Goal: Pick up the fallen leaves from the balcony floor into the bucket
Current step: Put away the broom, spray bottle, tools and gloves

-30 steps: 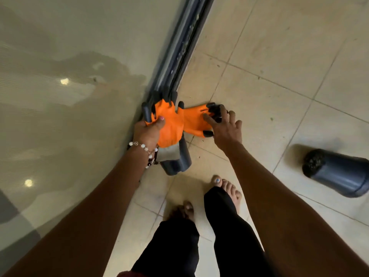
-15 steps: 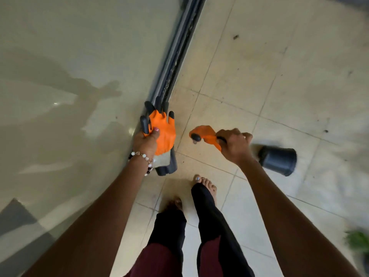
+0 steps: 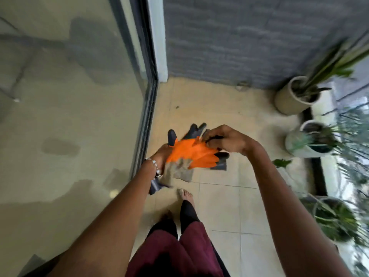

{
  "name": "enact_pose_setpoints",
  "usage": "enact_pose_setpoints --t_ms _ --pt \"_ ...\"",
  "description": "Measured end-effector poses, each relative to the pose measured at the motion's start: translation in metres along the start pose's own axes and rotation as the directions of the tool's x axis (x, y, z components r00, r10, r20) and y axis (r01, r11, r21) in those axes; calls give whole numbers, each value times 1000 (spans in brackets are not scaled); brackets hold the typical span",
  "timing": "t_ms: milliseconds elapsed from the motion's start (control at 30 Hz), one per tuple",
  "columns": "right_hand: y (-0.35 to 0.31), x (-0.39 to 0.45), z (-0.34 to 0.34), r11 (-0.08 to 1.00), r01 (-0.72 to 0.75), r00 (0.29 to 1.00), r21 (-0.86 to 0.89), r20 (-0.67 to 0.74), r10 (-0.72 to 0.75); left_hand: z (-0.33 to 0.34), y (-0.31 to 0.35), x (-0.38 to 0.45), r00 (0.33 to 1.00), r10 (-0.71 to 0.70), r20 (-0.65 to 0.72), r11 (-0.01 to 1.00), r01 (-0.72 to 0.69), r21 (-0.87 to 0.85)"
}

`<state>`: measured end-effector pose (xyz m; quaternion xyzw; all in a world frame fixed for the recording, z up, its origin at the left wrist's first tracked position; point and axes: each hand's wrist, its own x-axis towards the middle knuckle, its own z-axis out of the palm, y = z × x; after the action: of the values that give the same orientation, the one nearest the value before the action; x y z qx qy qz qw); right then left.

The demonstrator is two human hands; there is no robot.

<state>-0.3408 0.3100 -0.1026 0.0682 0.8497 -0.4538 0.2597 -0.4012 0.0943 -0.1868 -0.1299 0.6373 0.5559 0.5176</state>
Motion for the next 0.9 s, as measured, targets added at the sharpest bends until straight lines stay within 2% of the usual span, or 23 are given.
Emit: enact_pose_setpoints --t_ms 67,167,233,300,367,433,467,500,567,633,700,733,767,833,900 --pt "-10 -40 -1 993 -24 990 118 -136 41 28 12 -42 991 -80 105 984 95 -148" --pt "-10 -99 6 936 31 926 351 -362 105 76 20 -102 905 56 421 968 54 -245" --pt "-3 -138 17 863 90 859 496 -477 184 95 23 -116 877 66 477 960 75 -270" --pt "8 -174 31 688 237 771 686 -564 297 108 16 -121 812 114 573 975 20 -223" --pt "18 -210 47 398 461 690 793 -602 402 133 7 -129 718 110 688 988 -2 -156" --pt "33 -246 67 143 638 624 757 -617 480 165 -4 -145 643 157 749 980 -8 -198" --pt "40 -263 78 71 700 587 711 -629 511 187 -12 -153 590 157 792 972 48 -228" --pt "48 -279 91 39 745 546 666 -642 538 206 -21 -162 572 139 809 971 83 -225" --pt "62 -314 118 65 793 447 605 -652 612 244 -49 -170 586 50 809 990 81 -119" --pt "72 -350 143 222 757 337 614 -659 673 281 -80 -184 589 -49 807 999 33 37" --pt "84 -387 170 387 691 183 610 -666 723 319 -119 -202 539 -164 826 986 108 126" --pt "90 -409 183 436 669 94 602 -650 754 336 -140 -215 516 -199 833 980 126 156" --pt "97 -433 196 479 652 2 588 -633 774 352 -162 -231 511 -232 828 973 142 185" --pt "113 -485 224 569 610 -147 551 -627 765 381 -210 -251 580 -242 778 969 106 222" --pt "130 -542 250 637 544 -240 546 -626 742 408 -252 -268 542 -288 790 957 132 258"
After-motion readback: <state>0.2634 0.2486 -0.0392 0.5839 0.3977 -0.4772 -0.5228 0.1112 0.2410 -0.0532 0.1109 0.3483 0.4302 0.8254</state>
